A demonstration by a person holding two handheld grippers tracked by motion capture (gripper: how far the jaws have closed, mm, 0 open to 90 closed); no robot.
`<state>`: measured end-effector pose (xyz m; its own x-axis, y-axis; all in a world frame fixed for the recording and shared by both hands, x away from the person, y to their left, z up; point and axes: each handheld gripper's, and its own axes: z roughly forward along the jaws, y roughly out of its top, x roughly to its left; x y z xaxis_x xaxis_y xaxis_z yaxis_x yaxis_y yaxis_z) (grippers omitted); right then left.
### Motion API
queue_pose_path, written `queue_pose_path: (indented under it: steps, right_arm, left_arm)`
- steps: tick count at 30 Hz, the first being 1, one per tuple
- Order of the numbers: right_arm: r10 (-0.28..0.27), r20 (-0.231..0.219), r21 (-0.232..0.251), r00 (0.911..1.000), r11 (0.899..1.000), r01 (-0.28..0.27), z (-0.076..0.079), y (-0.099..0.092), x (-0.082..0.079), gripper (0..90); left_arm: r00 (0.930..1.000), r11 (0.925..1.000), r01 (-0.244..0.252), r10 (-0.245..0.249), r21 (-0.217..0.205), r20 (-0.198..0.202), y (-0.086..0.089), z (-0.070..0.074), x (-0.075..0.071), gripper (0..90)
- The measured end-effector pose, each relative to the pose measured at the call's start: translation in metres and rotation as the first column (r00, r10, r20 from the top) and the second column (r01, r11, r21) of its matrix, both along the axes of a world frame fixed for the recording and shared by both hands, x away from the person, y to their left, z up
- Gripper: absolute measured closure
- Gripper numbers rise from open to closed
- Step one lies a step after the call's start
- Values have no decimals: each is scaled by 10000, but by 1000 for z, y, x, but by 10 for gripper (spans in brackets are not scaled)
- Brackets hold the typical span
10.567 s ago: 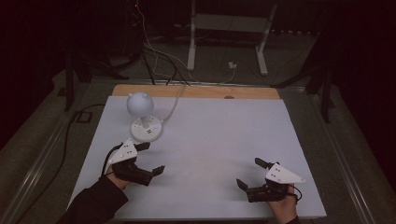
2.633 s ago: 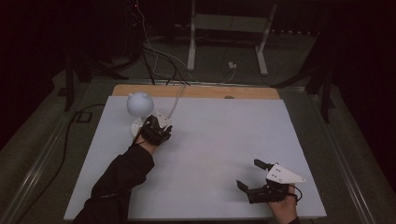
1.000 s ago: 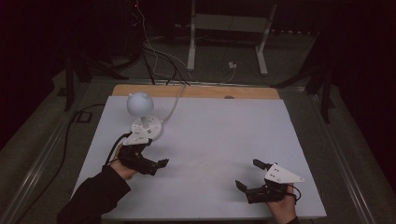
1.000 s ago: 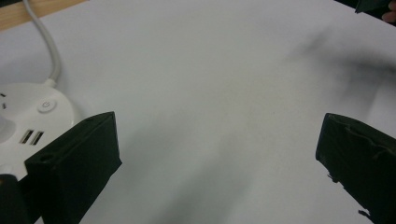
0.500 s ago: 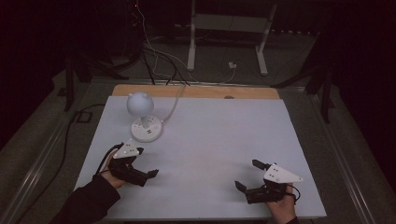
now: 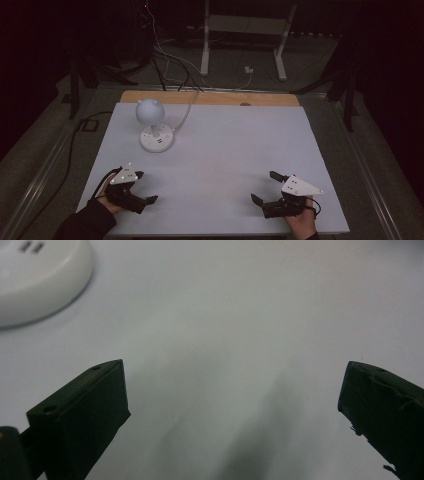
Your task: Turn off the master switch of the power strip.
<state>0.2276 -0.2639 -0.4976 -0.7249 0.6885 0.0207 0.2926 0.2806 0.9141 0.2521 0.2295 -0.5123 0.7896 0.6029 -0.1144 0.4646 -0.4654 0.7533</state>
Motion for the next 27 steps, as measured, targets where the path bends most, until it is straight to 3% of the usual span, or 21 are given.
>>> queue_pose_path:
  steps: [4,13,20,27]
  right_arm:
    - [12,12,-5,10000,10000,-12,0,0,0,0]
    - [59,4,-76,10000,10000,-59,0,0,-1,0]
    - [99,25,-114,9999,9999,-99,1,1,0,0]
    - [104,54,-130,9999,9999,-103,1,2,0,0]
  left_arm:
    - [9999,9999,-123,123,69,-57,6,-6,-4,4]
    - [9977,9971,-530,505,-547,-459,12,-7,-2,5]
    - [9958,9976,-696,692,-47,-600,5,-8,-1,5]
    - [9971,9982,-588,584,-76,-479,5,-7,-2,5]
